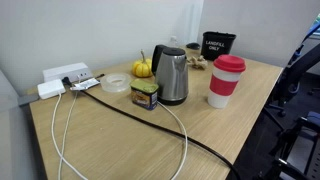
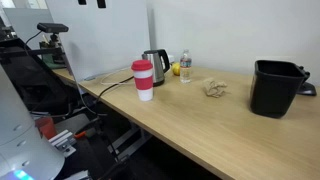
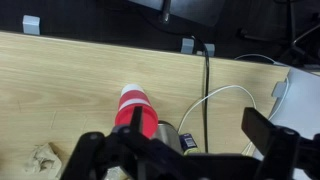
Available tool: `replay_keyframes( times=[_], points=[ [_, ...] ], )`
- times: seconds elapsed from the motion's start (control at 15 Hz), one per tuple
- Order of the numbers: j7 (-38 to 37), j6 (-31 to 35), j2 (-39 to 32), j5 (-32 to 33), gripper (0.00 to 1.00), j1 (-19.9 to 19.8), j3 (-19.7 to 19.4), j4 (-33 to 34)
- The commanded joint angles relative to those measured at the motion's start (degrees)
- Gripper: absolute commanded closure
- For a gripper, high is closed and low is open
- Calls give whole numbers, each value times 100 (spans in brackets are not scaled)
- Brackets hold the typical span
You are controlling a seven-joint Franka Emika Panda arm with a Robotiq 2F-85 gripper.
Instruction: Push the button to open the kettle lid
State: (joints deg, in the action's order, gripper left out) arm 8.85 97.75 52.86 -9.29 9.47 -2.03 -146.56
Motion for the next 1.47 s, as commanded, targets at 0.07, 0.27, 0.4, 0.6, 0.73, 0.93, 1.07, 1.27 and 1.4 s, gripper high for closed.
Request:
replay_keyframes(
  times=[0.07,0.27,0.4,0.6,0.73,0.93,1.07,1.27,1.4],
  points=[
    [71,-19,-9,-28,0,-98,69,18],
    [124,-102,-33,128,0,-113,107,57],
    [121,-110,-37,252,0,-135,140,67],
    [155,-8,-17,490,0,-138,171,44],
    [191,-20,-22,571,0,-100,147,49],
    [-247,476,-285,118,0,110,538,190],
    [-593,706,-750,55,0,272,923,425],
    [-583,714,-945,53,0,208,851,527],
    [-569,711,-909,50,0,206,823,530]
  ],
)
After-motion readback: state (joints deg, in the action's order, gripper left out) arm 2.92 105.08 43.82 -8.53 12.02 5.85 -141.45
